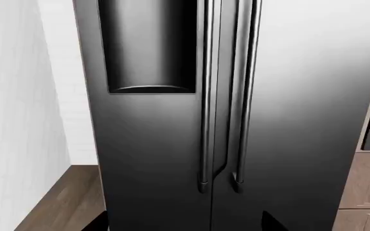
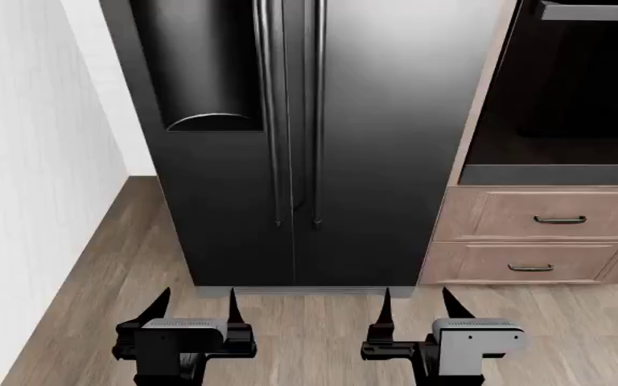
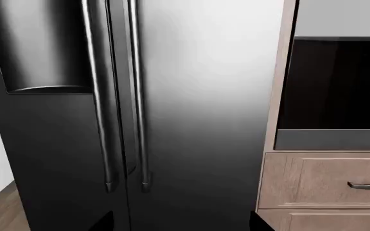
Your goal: Open the fridge door
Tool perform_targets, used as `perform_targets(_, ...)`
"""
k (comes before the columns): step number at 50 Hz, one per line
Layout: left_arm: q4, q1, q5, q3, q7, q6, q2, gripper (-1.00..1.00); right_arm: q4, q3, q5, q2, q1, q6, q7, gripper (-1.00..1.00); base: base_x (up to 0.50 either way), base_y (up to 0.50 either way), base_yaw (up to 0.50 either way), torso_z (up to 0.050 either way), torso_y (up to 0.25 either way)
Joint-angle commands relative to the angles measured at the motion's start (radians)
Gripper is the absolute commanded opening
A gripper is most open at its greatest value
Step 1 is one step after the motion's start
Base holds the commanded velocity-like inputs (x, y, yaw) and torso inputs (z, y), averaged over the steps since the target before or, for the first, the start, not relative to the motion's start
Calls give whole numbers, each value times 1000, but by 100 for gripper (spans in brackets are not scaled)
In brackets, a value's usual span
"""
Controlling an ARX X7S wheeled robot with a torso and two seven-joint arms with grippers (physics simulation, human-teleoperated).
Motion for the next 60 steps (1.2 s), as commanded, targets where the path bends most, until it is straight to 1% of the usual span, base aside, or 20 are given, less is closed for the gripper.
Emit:
perform_targets(1,-8,1,-4,24,-22,6,-16,100,-11,-24,11,16,2,16,18,100,0,0,0,0,0)
perform_targets(3,-25,4,-1,47,-22,33,-28,100,-26,-35,7,30,13,57,27,100,0,0,0,0,0)
perform_targets(5,-40,-5,-18,53,-21,17,-32,100,-27,-41,-10,44,21,83,43,100,0,96,0,0,0)
perform_targets(8,-54,-6,-27,66,-22,22,-40,100,-62,-50,-44,57,51,209,73,100,0,500,0,0,0)
perform_targets(12,-66,-2,-28,83,-26,26,-51,100,-84,-60,-48,65,69,260,80,100,0,500,0,0,0)
perform_targets(29,-110,-2,-24,127,-57,63,-77,100,-60,-86,-32,83,77,246,108,100,0,500,0,0,0)
perform_targets(42,-108,2,-39,146,-68,67,-92,100,-54,-103,-2,97,79,244,108,100,0,500,0,0,0)
perform_targets(45,-117,-1,-37,150,-77,73,-94,100,-52,-96,21,97,71,201,105,100,0,500,0,0,0)
perform_targets(50,-125,0,-37,160,-83,83,-100,100,-36,-105,48,104,63,160,81,100,0,0,0,0,0)
perform_targets(53,-119,-2,-40,163,-86,77,-103,100,-42,-131,18,116,74,203,89,100,0,0,0,0,0)
perform_targets(57,-136,-1,-39,168,-92,95,-108,100,-39,-152,10,123,80,190,83,100,0,0,0,0,0)
perform_targets(58,-137,-3,-41,168,-93,93,-109,100,-42,-150,31,126,79,187,65,100,0,0,0,0,0)
perform_targets(59,-137,-4,-43,168,-94,92,-109,100,-43,-149,50,129,71,142,46,100,191,0,0,0,0)
perform_targets(60,-142,-6,-43,169,-96,96,-110,100,-51,-151,54,132,73,172,42,100,500,74,0,0,0)
